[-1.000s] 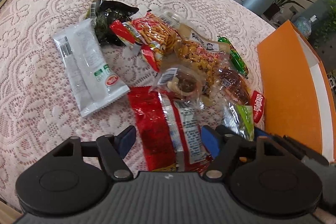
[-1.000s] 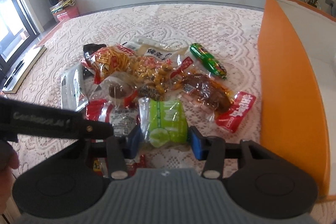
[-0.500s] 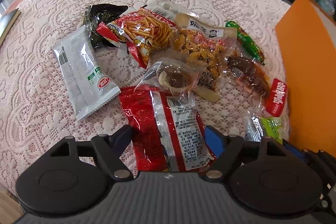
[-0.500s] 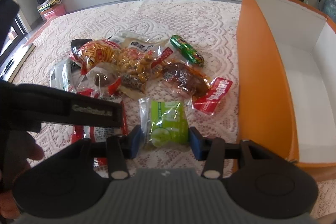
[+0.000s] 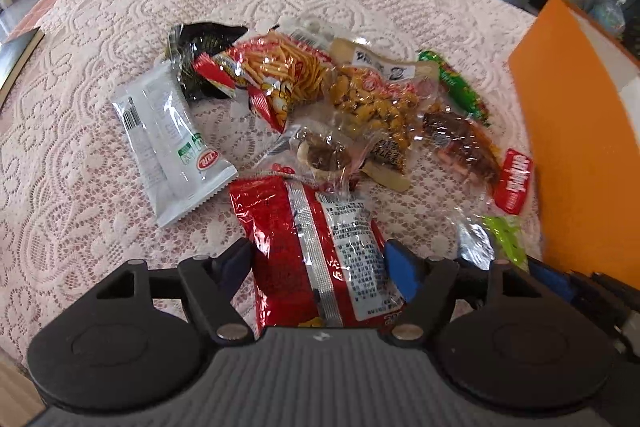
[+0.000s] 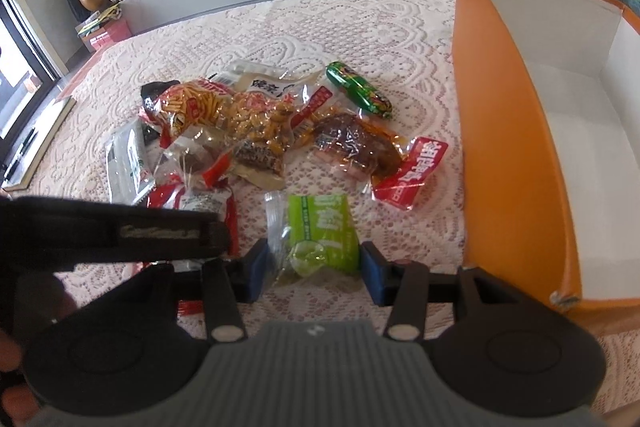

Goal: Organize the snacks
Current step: 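Carry the green pack and red chip bag with both tools over the orange box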

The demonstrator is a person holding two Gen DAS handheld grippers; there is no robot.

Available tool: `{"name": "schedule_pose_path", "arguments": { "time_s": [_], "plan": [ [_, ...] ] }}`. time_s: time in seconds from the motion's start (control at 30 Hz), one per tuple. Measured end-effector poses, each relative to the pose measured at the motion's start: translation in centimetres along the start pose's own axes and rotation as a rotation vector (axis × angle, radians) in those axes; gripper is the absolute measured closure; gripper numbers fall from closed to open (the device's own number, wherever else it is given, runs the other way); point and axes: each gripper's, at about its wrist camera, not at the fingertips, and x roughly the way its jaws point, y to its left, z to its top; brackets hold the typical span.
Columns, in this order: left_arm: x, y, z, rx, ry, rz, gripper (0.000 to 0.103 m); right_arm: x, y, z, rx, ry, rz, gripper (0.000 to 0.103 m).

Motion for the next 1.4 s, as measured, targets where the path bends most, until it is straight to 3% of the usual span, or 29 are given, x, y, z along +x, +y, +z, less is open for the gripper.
{"name": "schedule_pose_path", "arguments": {
  "time_s": [0.47,0.73,1.03,1.23,1.4],
  "plan": [
    [-8.1,1.2,-2.3,0.060,-0.068,-0.125,0.020,-4.5,0.4,-1.0,0.018,-0.024,0.025,0.056],
    [-14.0,-0.6,-2.2,0.119,-0.190,-0.210,0.020,-10.4,0.1,-0.9,0.020,-0.112,0.032,0.056],
    [-18.1,-7.8,-0.1,0.327,-0.317,-0.298,0.020,-18.2,-4.2,0.3,0.044,-0.262,-0.049,0.056],
    [-18.1,-14.4,1.5,0.464,-0.339,-0.357,0.020,-20.8,-9.3,0.9,0.084,-0.269,-0.129,0.056],
    [-16.1,-19.8,2.9,0.568,-0.306,-0.370,0.020,-20.6,-13.5,1.4,0.094,-0.234,-0.183,0.056]
  ]
}}
